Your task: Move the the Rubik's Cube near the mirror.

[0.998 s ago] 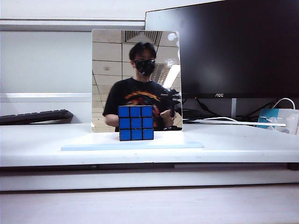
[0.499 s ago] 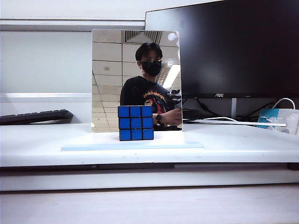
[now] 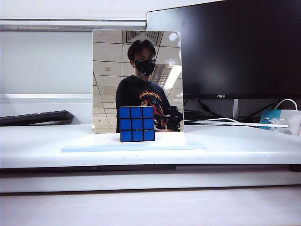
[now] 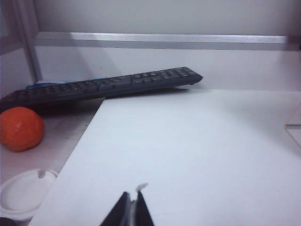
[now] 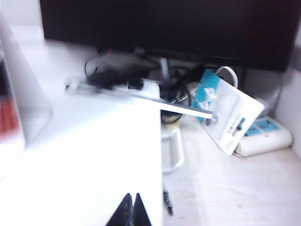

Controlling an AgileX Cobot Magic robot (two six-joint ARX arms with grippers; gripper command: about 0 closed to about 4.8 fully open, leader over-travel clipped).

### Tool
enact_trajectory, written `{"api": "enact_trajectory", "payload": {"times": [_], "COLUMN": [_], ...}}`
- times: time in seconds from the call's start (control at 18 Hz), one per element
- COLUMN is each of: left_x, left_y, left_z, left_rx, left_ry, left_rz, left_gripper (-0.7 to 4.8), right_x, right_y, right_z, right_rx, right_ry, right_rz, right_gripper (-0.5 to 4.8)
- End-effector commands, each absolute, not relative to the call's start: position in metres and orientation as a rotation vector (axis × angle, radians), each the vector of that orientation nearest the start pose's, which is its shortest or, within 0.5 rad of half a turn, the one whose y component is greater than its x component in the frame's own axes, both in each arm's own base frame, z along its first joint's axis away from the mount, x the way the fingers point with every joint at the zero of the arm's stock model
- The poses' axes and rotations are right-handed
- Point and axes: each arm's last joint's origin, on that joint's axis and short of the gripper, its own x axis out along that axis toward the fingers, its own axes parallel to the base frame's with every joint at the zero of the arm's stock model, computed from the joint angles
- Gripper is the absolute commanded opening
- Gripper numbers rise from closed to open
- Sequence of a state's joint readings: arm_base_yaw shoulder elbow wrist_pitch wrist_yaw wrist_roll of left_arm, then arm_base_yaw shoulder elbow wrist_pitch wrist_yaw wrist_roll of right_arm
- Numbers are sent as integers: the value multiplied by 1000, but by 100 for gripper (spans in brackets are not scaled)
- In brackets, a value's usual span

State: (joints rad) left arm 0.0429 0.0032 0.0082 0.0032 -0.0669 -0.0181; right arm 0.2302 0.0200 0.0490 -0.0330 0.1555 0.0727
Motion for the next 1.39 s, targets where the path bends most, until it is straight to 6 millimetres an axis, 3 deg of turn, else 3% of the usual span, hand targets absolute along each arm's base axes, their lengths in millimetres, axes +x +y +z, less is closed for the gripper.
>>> {"api": "enact_trajectory", "payload": {"times": [0.06, 0.55, 1.39], "left_x": [97, 97, 97], "left_y": [6, 6, 6], "left_z": [168, 168, 168], "left_rx": [-15, -15, -15], "left_ry": [-20, -20, -20], "left_rz": [109, 109, 109], "left_gripper": [22, 22, 22], "right_x": [97, 97, 96], "right_y": [10, 12, 14], "right_z": [166, 164, 164], "right_rx": [157, 42, 51], "right_ry": [8, 18, 18], "right_rz": [24, 80, 143], "right_gripper": [-1, 0, -1]}}
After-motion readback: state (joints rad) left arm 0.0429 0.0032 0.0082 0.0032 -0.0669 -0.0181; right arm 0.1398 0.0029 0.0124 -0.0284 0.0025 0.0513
